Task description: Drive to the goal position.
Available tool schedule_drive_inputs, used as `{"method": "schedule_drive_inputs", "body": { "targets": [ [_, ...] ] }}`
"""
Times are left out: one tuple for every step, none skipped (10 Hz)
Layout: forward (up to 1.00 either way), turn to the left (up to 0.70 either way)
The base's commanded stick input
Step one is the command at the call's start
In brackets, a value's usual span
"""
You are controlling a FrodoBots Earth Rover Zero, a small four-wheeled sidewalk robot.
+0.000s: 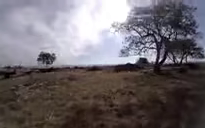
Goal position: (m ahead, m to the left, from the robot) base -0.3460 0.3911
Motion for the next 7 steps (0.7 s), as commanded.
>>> {"method": "schedule_drive_inputs", "body": {
  "targets": [
    [0.7, 0.0],
    [0.7, 0.0],
    [0.7, 0.0],
    [0.7, 0.0],
    [0.7, 0.0],
    [0.7, 0.0],
    [0.7, 0.0]
  ]
}}
